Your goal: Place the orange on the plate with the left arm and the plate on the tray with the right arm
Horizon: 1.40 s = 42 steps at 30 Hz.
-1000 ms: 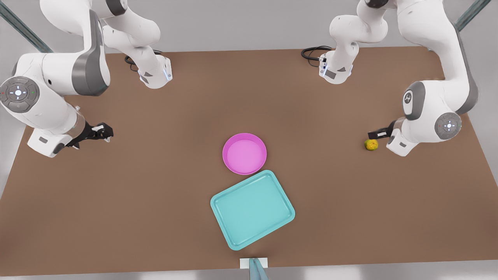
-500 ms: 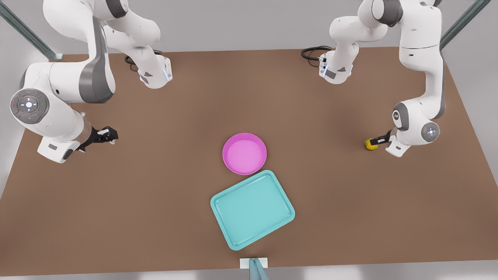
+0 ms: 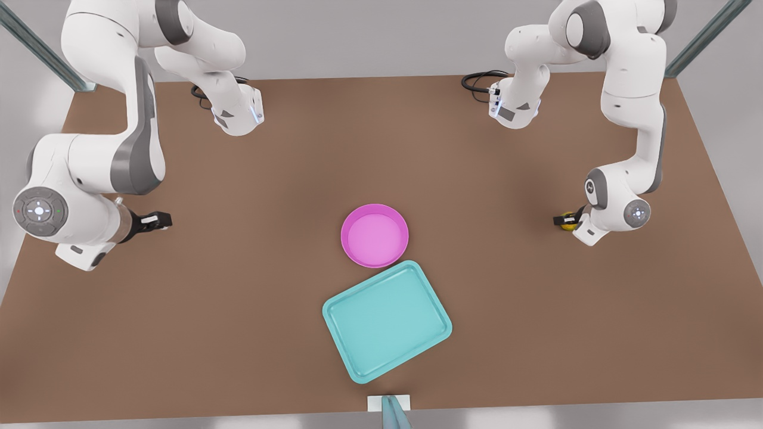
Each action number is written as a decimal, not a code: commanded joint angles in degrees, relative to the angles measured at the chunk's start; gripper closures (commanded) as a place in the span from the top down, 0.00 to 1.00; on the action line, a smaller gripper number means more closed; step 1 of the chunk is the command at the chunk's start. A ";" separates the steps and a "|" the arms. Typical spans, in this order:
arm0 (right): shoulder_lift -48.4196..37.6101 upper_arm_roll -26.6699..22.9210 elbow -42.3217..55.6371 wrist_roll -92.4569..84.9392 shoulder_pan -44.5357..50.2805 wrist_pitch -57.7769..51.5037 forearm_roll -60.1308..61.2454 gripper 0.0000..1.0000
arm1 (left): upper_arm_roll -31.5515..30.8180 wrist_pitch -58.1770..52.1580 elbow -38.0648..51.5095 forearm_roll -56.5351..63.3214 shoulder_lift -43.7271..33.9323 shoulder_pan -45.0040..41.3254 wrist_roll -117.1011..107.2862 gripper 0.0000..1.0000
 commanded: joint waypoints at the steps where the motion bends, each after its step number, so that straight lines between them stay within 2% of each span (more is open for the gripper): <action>1: 0.00 -0.01 0.11 -0.20 -0.01 -1.44 0.04 1.00 | 0.04 0.15 0.01 0.18 0.06 0.08 3.87 1.00; 17: 0.70 -0.01 0.29 -0.20 0.07 -1.00 -0.22 1.00 | 0.04 0.85 0.01 0.26 2.96 0.79 3.87 1.00; 19: 0.79 -0.01 0.20 -0.20 -0.19 -1.00 -0.14 1.00 | 0.04 0.76 0.01 0.26 2.87 0.79 3.78 0.61; 20: 1.14 -0.01 0.29 -0.37 -0.28 -1.00 -0.05 1.00 | 0.04 0.41 0.01 0.18 2.69 0.79 3.78 0.57; 23: 1.14 -0.01 0.20 -0.46 -0.28 -1.00 -0.13 1.00 | 0.04 0.15 0.18 0.26 2.08 0.79 3.69 0.57; 25: 1.14 -0.01 0.20 -0.46 -0.28 -1.00 -0.13 1.00 | 0.04 0.15 0.45 0.26 1.64 0.79 3.69 0.49; 27: 1.14 -0.01 0.20 -0.64 -0.45 -1.00 -0.13 1.00 | 0.04 0.15 0.45 0.26 1.55 0.79 3.69 0.49; 30: 1.14 -0.01 0.29 -0.81 -0.80 -1.00 -0.05 1.00 | -0.93 -5.30 2.29 0.35 -4.60 -0.88 -1.49 0.51; 32: 1.14 -0.01 0.29 -0.81 -0.80 -0.91 -0.05 1.00 | -1.72 -5.39 3.43 0.18 -7.15 -5.62 -5.27 0.51; 34: 1.23 -0.01 0.29 -0.81 -0.80 -0.91 -0.13 1.00 | -1.90 -9.60 9.49 0.09 -6.54 -13.45 -11.16 0.51; 37: 1.49 -0.01 0.29 -0.81 -1.16 -0.99 -0.13 1.00 | -2.07 -12.85 13.89 0.00 -6.36 -24.08 -14.85 0.51; 40: 1.58 -0.01 0.20 -0.81 -1.33 -0.91 0.04 1.00 | -2.34 -18.84 27.69 -4.39 2.16 -37.44 -27.50 0.51; 41: 1.67 -0.01 0.20 -0.81 -1.42 -0.91 0.04 1.00 | -2.86 -18.84 30.85 -4.75 4.71 -39.82 -31.98 0.51; 42: 1.67 -0.01 0.29 -0.81 -1.42 -0.91 0.04 1.00 | -5.94 -18.75 35.07 -4.83 8.40 -40.26 -37.43 0.51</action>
